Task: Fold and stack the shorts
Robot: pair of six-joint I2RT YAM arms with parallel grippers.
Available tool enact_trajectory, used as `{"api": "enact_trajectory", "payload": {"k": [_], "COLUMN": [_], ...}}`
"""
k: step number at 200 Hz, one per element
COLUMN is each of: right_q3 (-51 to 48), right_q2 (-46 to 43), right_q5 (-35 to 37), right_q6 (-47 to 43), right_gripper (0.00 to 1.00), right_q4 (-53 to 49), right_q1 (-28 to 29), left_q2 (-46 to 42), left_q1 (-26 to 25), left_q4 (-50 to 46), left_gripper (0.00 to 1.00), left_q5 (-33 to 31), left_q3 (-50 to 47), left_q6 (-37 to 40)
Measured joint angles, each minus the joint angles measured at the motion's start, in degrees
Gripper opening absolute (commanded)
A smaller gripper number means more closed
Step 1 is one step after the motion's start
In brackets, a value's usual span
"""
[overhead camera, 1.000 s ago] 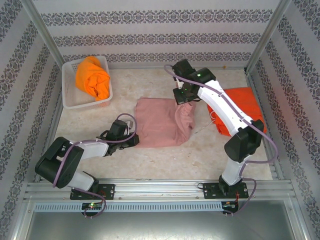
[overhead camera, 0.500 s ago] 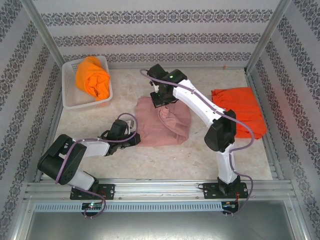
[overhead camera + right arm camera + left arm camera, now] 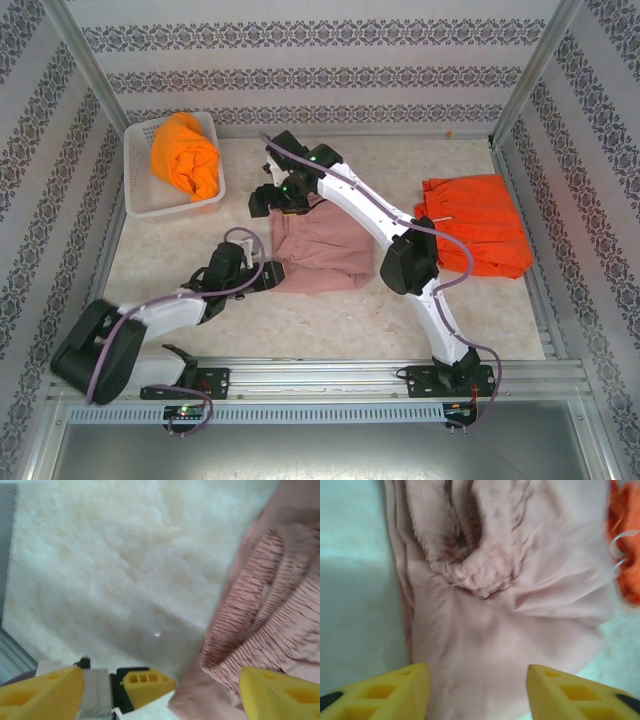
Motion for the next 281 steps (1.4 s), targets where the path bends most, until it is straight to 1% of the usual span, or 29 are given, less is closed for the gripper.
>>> {"api": "enact_trajectory", "payload": {"k": [8,18,30,49,70,84,102,124,155,192,205,234,249,262,267,281], "right_q3": [-2.01,-6.91,-14.67,-27.89,-43.34,-52.68,-62.03,-70.14,-76.70,-79.36,-80.11,-80.74,-80.74,-80.76,-80.81,-81.00], "right_q2": [-1.97,-6.27,-13.09,-25.40,-37.44,-42.56,-45.09,-45.48,-47.30,-48.09,-48.09,-47.89,-47.50,-46.93,-46.71,-46.25], "right_q5": [-0.57,-0.85,-0.74,-0.24,0.09,0.00,-0.09,-0.04,-0.02,-0.31,-0.35,-0.44,-0.81,-0.96,-1.01,-1.05], "right_q6": [0.63,1.33,1.90,2.86,5.16,7.08,8.72,9.66,10.10,10.14,10.25,10.29,10.36,10.51,10.56,10.71], "right_gripper": [0.98,0.98,0.98,0.98,0.98,0.98,0.98,0.98,0.98,0.98,0.98,0.98,0.98,0.98,0.98,0.98], "right_q4": [1.75,4.50,8.50,15.26,24.90,30.51,34.47,36.81,38.64,41.57,42.42,43.32,44.09,44.61,44.87,45.31], "right_q1": [-0.48,-1.46,-2.93,-5.81,-9.16,-11.08,-13.33,-15.34,-16.02,-16.13,-16.11,-16.13,-16.11,-16.11,-16.13,-16.11], "left_q2": [-3.61,-8.57,-12.92,-14.47,-10.38,-5.55,0.92,8.13,16.63,23.39,24.65,27.02,28.17,28.44,28.33,27.43], "left_q1": [0.02,0.20,0.63,1.95,3.45,4.11,4.39,4.48,4.48,4.48,4.48,4.48,4.48,4.48,4.48,4.48], "left_q4": [-1.27,-3.43,-6.73,-10.80,-13.51,-14.58,-14.99,-15.13,-15.15,-14.53,-14.14,-13.64,-13.44,-13.20,-13.11,-13.25], "left_gripper": [0.69,0.72,0.74,0.74,0.73,0.72,0.71,0.69,0.62,0.52,0.45,0.26,0.11,0.02,0.00,0.00], "left_q5": [-0.87,-2.01,-3.19,-3.58,-2.73,-1.64,-0.13,0.81,2.49,4.55,4.83,5.64,6.21,6.60,6.73,6.80], "left_q3": [0.02,0.17,1.09,4.17,8.98,12.35,15.72,18.12,21.00,23.82,24.15,25.03,25.51,25.68,25.70,25.70], "left_q6": [0.00,0.35,0.59,1.18,2.10,2.91,3.67,4.44,5.09,5.03,5.03,5.33,5.53,5.44,5.20,5.25]}}
